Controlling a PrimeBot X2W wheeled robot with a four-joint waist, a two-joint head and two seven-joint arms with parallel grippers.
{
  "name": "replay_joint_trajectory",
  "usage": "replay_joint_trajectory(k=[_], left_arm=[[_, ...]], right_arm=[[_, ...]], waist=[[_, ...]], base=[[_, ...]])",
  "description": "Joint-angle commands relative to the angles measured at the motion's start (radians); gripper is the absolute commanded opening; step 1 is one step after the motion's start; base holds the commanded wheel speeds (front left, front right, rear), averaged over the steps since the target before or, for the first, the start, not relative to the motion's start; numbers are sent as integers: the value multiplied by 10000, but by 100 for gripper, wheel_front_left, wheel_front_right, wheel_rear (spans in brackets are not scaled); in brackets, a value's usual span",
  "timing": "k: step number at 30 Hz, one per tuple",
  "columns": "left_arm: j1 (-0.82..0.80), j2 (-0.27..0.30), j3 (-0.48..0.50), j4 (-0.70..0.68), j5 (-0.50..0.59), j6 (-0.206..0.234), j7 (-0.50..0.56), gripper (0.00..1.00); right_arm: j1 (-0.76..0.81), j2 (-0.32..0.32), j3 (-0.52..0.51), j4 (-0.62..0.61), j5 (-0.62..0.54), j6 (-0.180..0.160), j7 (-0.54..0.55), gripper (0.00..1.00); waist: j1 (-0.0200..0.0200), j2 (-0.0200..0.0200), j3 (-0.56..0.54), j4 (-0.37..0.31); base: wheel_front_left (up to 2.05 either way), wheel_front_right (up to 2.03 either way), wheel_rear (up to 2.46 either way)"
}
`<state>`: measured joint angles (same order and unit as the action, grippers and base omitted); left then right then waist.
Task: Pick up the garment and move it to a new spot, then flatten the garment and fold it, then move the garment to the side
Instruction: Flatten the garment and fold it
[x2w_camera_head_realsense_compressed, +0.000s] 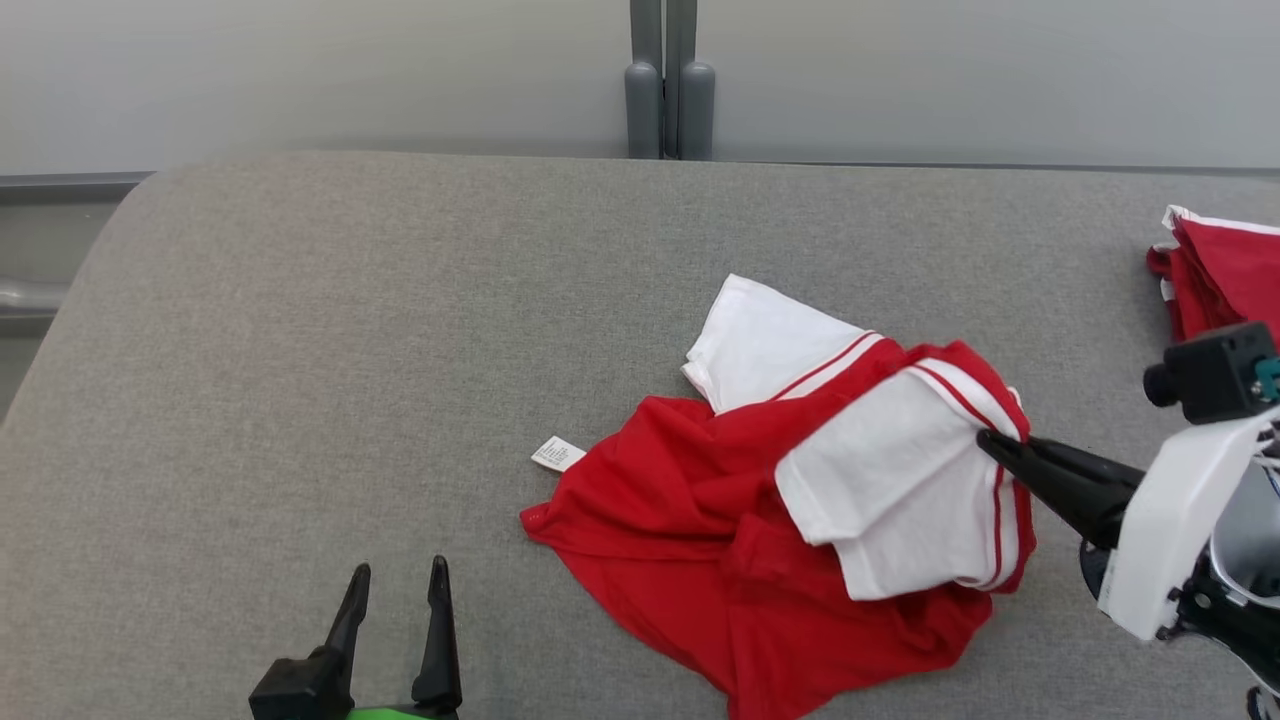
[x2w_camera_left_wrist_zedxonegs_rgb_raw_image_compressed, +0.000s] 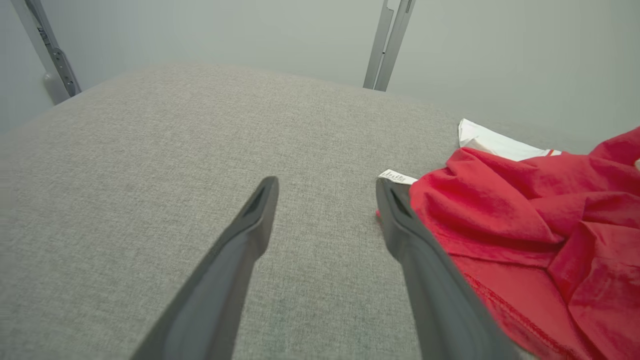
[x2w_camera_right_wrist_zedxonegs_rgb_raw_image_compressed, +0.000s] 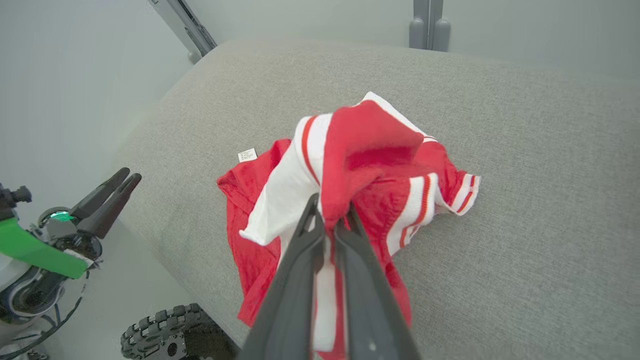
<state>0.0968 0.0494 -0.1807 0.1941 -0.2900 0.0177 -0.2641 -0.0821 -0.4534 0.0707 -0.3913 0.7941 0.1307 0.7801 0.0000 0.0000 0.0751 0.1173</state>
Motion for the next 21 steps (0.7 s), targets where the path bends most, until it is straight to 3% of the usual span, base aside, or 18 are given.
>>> replay_joint_trajectory(k=[1, 7, 14, 15, 16, 17, 18, 19, 21], left_arm=[[169, 25, 55, -58, 17, 66, -1, 100], [328, 25, 53, -1, 144, -18, -2, 100], [81, 28, 151, 112, 379, -220, -1, 100], [30, 25, 169, 119, 398, -248, -1, 100], [9, 26, 188, 122, 431, -245, -1, 100], [-12, 26, 209, 132, 450, -257, -1, 100], [-53, 26, 231, 138, 452, -271, -1, 100], [-70, 26, 241, 142, 463, -265, -1, 100], [-59, 26, 242, 159, 481, -281, -1, 100]], right_arm=[[378, -133, -228, 168, 292, -1, 77, 0], [1581, -1153, -1174, 1912, 189, 1, -235, 0], [1536, -1763, -794, 4411, -868, -1, -1111, 0], [1451, -1875, -789, 4908, -1225, -4, -1305, 14], [1391, -1878, -759, 5277, -1384, -2, -1442, 14], [1289, -1916, -861, 5762, -1818, -4, -1732, 29], [1146, -2092, -967, 6171, -2426, -4, -2187, 95], [1018, -2087, -1111, 6547, -2759, -8, -2495, 100], [853, -1857, -1254, 7237, -3320, -2, -3119, 100]], waist=[[0, 0, -132, 84], [0, 0, -76, 15], [0, 0, 160, -175], [0, 0, 182, -183], [0, 0, 196, -187], [0, 0, 214, -195], [0, 0, 235, -199], [0, 0, 238, -201], [0, 0, 205, -194]], base=[[0, 0, 0], [0, 0, 0], [0, 0, 0], [0, 0, 0], [0, 0, 0], [0, 0, 0], [0, 0, 0], [0, 0, 0], [0, 0, 0]])
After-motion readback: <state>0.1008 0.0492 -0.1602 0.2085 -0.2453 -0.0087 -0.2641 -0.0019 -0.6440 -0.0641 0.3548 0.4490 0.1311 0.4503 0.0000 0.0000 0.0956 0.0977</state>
